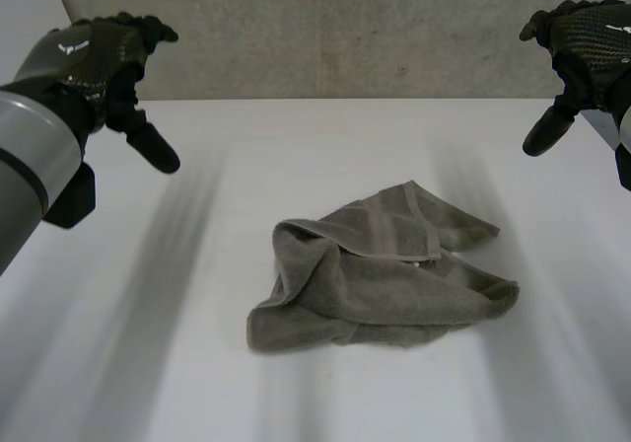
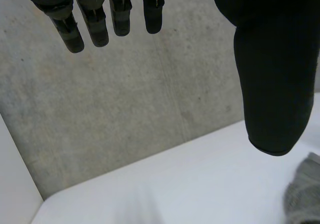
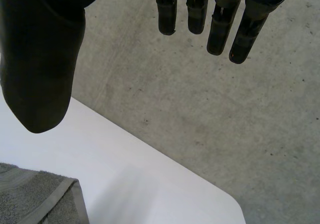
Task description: Fold the towel.
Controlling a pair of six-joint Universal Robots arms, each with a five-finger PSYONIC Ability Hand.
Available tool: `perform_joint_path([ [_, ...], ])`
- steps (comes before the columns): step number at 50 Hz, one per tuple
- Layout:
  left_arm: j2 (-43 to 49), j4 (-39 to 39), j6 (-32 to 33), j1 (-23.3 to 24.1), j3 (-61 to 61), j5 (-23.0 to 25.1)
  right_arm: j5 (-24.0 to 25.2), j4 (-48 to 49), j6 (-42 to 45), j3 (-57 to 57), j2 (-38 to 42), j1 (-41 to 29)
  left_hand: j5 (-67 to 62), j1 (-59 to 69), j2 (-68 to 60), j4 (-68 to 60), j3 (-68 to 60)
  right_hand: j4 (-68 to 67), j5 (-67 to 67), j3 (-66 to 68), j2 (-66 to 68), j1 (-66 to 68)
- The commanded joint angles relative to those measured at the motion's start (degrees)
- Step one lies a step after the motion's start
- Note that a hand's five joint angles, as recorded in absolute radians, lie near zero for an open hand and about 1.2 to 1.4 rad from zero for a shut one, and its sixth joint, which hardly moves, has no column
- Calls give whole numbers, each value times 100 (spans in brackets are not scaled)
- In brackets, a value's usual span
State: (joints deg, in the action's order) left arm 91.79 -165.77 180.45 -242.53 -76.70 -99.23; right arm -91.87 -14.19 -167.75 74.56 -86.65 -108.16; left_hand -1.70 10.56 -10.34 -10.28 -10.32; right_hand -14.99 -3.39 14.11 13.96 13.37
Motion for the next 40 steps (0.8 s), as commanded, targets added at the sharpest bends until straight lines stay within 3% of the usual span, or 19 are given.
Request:
perform_joint_path([
  [1,-65,9,7,-5,-284,97,11,57,5,24,-9,6,82,33,-55,-61,-57,499,339,-411,-396,-337],
  [26,-267,-254,-28,-13,-652,70,63,30,102,33,8,6,31,83,-105,-111,-107,499,339,-411,-396,-337],
  [31,-267,-499,-37,-118,-1082,70,582,-5,497,121,105,32,-36,150,-172,-179,-174,499,339,-411,-396,-337],
  [33,-258,-640,-37,-214,-1275,79,1089,-5,952,190,367,93,-70,184,-206,-212,-208,499,339,-411,-396,-337],
  [40,-56,-1116,-116,-409,-1971,88,1601,30,1157,156,991,85,-137,251,-273,-280,-276,499,339,-411,-396,-337],
])
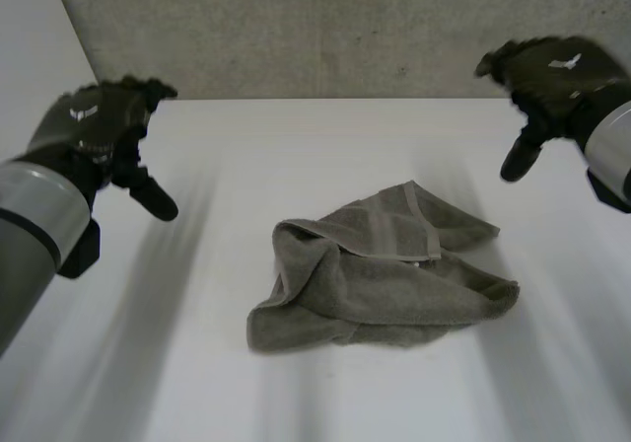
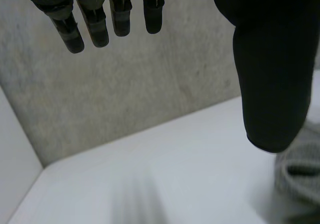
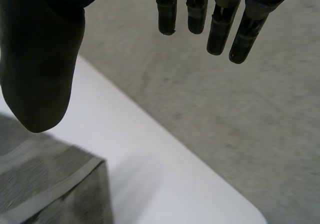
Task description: Fold the towel.
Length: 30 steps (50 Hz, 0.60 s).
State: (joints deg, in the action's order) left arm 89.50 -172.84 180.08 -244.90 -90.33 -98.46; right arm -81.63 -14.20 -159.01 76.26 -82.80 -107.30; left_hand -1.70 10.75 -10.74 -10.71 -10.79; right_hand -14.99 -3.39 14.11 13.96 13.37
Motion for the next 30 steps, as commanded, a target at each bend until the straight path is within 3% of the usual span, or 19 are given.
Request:
perform_joint_path([
  [1,321,-478,-147,-155,-713,11,622,83,222,-41,781,-2,-154,249,-250,-253,-245,499,339,-411,-396,-337],
  [8,920,-584,-359,-49,-863,117,605,653,-42,-77,1625,-63,-188,283,-284,-287,-279,-213,-373,301,315,375],
  [13,1499,-610,-499,82,-837,591,605,1111,98,2,2091,-274,-473,568,-570,-573,-565,-753,-913,840,855,915],
  [17,1755,-619,-508,127,-784,644,561,1393,483,46,2540,-327,-457,552,-553,-556,-548,-1107,-1267,1195,1209,1269],
  [22,2001,-698,-552,241,-767,662,570,1455,1063,257,2716,-345,-457,552,-553,-556,-548,-1108,-1268,1196,1210,1270],
  [30,2291,-804,-667,399,-767,671,561,1805,1144,538,2822,-441,-490,585,-587,-590,-582,-923,-1083,1011,1026,1085],
])
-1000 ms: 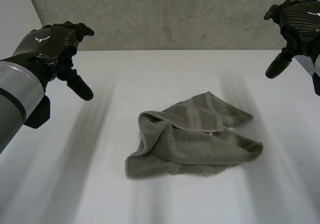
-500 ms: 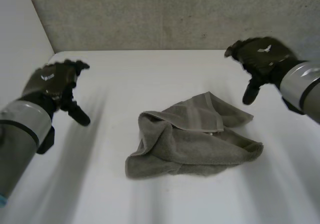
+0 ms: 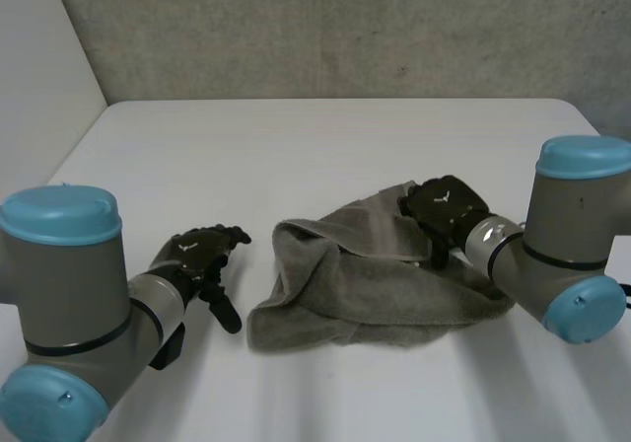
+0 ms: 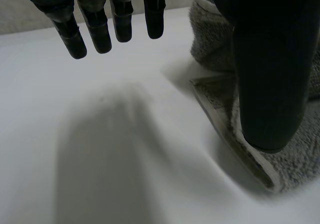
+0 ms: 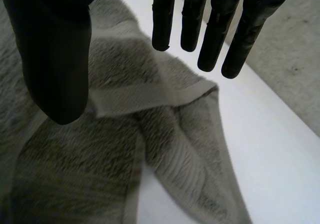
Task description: Fold the towel.
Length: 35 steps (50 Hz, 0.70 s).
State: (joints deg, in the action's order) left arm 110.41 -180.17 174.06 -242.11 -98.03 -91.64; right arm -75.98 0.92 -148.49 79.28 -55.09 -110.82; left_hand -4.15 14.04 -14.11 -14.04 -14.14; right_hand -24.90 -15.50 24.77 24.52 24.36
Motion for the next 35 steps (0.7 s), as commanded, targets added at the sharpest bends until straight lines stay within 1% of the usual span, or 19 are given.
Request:
perform_joint_path([
  [1,261,-106,-65,146,3,-12,-4,295,92,237,51,-88,-279,290,-283,-290,-280,69,129,-55,-31,-14],
  [6,472,-316,-65,208,64,-3,-127,751,92,369,51,-115,-983,994,-987,-994,-984,153,213,-139,-115,-99],
  [11,692,-581,-47,243,135,-12,-215,857,84,430,120,-132,-1406,1417,-1410,-1417,-1407,20,80,-6,19,35],
  [13,850,-686,-56,243,170,-12,-250,910,84,421,165,-158,-2110,2121,-2114,-2121,-2111,-31,29,45,70,86],
  [19,1035,-712,-56,252,249,-12,-417,1208,110,413,332,-159,-2214,2224,-2218,-2224,-2215,-300,-240,314,339,355],
  [20,1078,-712,-56,252,266,-12,-417,1209,110,413,332,-159,-2330,2341,-2334,-2341,-2331,-301,-241,315,340,356],
  [22,1114,-712,-56,269,284,-12,-417,1262,119,378,376,-159,-2634,2645,-2638,-2645,-2635,-769,-709,783,808,824],
  [23,1131,-712,-56,287,319,-12,-417,1262,119,377,376,-159,-2984,2995,-2988,-2995,-2985,-772,-712,786,811,827],
  [24,1132,-712,-56,287,319,-12,-417,1270,110,343,376,-159,-2987,2998,-2992,-2998,-2988,-1338,-1278,1352,1377,1393],
  [25,1140,-712,-56,304,345,-12,-417,1270,110,299,367,-159,-3554,3564,-3558,-3564,-3555,-2310,-2250,2324,2348,2364],
  [26,1140,-712,-56,322,372,-12,-417,1270,110,298,367,-159,-4508,4519,-4513,-4519,-4510,-2320,-2259,2333,2358,2374],
  [27,1140,-712,-56,322,372,-12,-417,1262,110,255,332,-159,-4518,4529,-4522,-4529,-4519,-3452,-3392,3466,3491,3507],
  [28,1132,-712,-56,331,389,-12,-417,1262,110,254,332,-159,-5467,5478,-5472,-5478,-5468,-3463,-3403,3477,3502,3518],
  [29,1132,-712,-39,340,442,-12,-409,1262,127,202,280,-159,-6574,6584,-6578,-6584,-6575,-5046,-4985,5059,5084,5100],
  [30,1132,-712,-39,340,442,-12,-409,1253,162,132,175,-159,-6585,6595,-6589,-6595,-6586,-5505,-5445,5519,5544,5560],
  [31,1114,-704,-30,340,521,-12,-409,1253,163,131,174,-159,-6585,6596,-6589,-6596,-6586,-5510,-5449,5523,5548,5564],
  [33,1044,-695,-21,340,643,-21,-400,1262,145,0,-316,-159,-6585,6596,-6589,-6596,-6586,-5510,-5450,5523,5548,5564],
  [34,922,-669,-12,340,819,-29,-400,1262,145,0,-318,-159,-6585,6596,-6589,-6596,-6586,-5510,-5450,5523,5548,5564],
  [35,921,-668,-12,340,820,-29,-391,1270,93,-87,-666,-150,-6585,6596,-6589,-6596,-6586,-5510,-5450,5523,5548,5564],
])
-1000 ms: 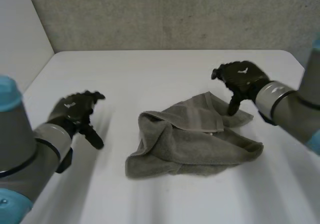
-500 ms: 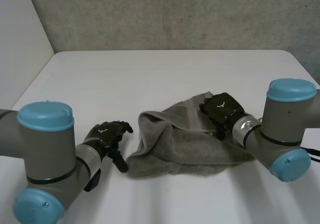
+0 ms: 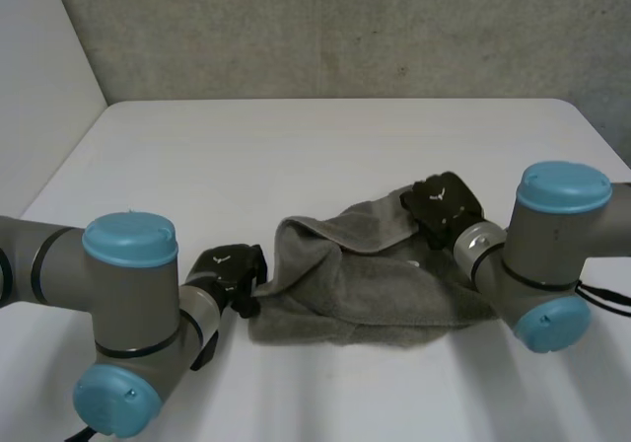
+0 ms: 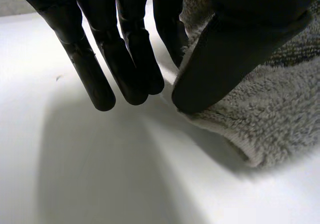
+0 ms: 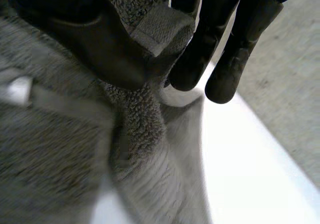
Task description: Fold the towel.
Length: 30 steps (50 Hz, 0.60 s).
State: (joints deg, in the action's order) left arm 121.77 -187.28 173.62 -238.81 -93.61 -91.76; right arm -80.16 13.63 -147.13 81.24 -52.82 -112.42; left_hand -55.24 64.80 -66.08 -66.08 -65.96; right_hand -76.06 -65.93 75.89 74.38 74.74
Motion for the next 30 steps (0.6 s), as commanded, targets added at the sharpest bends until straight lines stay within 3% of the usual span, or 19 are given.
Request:
perform_joint_path([
  [1,-398,78,31,10,578,-17,44,-18,-44,-415,-1236,18,-1476,1520,-1392,-1392,-1404,-394,-407,411,562,526],
  [10,-2172,631,189,-121,1782,-35,-35,-554,-88,-1435,-2523,36,-1476,1520,-1392,-1392,-1404,-394,-407,411,562,526],
  [16,-3254,702,505,-437,1969,9,-35,-2092,-202,-2393,-3068,212,-1476,1520,-1392,-1392,-1404,-394,-407,411,562,526],
  [18,-3439,719,610,-499,1943,9,-17,-2871,-281,-2656,-3295,404,-1476,1520,-1392,-1392,-1404,-394,-407,411,562,526],
  [30,-3670,904,1015,-473,1030,71,115,-4850,-167,-2921,-3271,519,-1476,1520,-1392,-1392,-1404,-394,-407,411,562,526],
])
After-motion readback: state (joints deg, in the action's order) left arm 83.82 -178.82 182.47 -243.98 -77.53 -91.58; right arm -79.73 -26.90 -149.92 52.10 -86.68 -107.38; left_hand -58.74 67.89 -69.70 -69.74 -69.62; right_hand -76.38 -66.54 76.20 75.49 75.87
